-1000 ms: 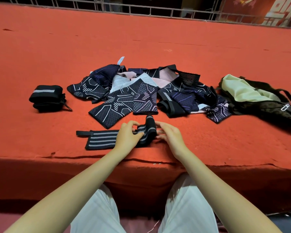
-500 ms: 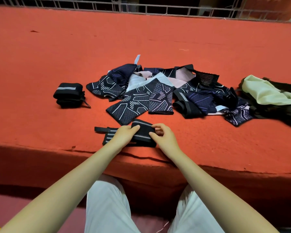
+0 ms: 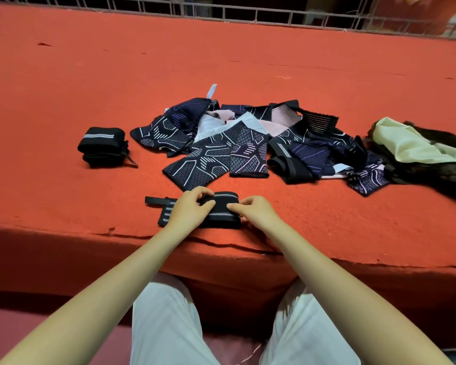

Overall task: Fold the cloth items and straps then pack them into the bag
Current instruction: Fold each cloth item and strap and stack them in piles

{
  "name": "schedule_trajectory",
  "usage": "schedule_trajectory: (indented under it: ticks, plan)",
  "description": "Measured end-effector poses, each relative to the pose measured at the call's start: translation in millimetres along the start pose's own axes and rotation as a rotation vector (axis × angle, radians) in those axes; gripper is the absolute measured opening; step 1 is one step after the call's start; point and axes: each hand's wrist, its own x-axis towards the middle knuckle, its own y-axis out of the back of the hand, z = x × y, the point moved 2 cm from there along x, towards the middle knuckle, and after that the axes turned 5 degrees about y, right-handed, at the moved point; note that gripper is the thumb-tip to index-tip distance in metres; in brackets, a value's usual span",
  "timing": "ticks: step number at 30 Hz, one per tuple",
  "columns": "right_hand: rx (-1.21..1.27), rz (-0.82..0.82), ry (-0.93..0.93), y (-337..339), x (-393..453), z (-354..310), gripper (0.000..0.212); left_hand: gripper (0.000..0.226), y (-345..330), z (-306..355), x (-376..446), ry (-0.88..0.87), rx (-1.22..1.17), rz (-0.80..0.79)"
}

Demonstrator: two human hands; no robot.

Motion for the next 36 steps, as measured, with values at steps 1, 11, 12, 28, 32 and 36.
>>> schedule_trajectory:
  ticks: [1,11,12,28,32,36]
  plan:
    - [-0.030,-0.009,-0.021,0,2,-3,0.036,0.016,2,-2,1,0.000,0.018,-0.009]
    - [0.313,-0.031,-0.017,-21,1,-31,0.025,0.017,16,-18,7,-0.079,0.094,0.107]
    - [0.393,-0.031,0.003,-23,0,-35,0.026,0.021,19,-17,7,-0.045,0.009,0.065]
    - [-0.025,-0.046,0.458,-94,4,-69,0.030,0.032,77,-58,11,0.270,-0.130,-0.055]
    - [-0.014,0.051,0.387,-93,10,-60,0.023,0.040,71,-65,14,0.165,0.320,0.077]
    - [-0.013,0.043,0.181,-88,15,-55,0.047,0.037,59,-63,7,0.074,0.527,0.202]
